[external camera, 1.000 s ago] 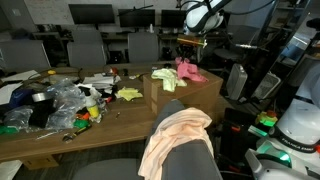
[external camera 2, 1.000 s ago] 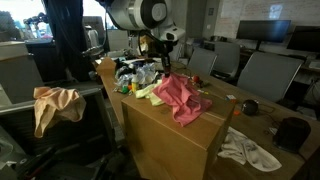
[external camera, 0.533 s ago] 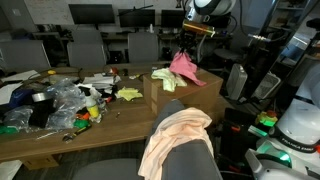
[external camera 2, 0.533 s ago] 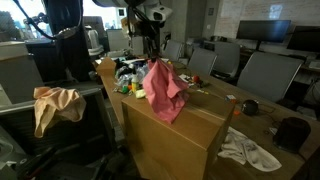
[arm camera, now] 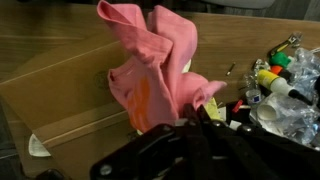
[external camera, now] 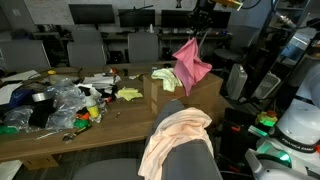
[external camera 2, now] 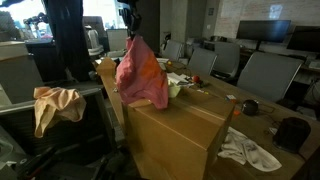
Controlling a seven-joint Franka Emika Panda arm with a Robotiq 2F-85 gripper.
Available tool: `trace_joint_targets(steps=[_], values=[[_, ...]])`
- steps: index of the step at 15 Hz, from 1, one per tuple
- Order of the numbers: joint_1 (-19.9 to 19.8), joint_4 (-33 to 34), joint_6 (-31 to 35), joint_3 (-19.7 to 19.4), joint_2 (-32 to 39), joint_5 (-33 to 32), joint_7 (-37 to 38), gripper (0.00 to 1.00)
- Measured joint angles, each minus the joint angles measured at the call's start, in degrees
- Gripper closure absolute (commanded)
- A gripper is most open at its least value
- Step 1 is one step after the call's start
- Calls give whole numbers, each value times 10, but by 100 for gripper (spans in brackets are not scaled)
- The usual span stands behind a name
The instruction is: Hang the shirts on the box on the back of the chair
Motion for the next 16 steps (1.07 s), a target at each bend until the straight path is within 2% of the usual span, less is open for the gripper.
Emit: trace_joint_targets(steps=[5,16], values=[[-2,5,-83,15,-86,-3,-31,99],[-2,-6,-175,58,-201,-12,-99,99]])
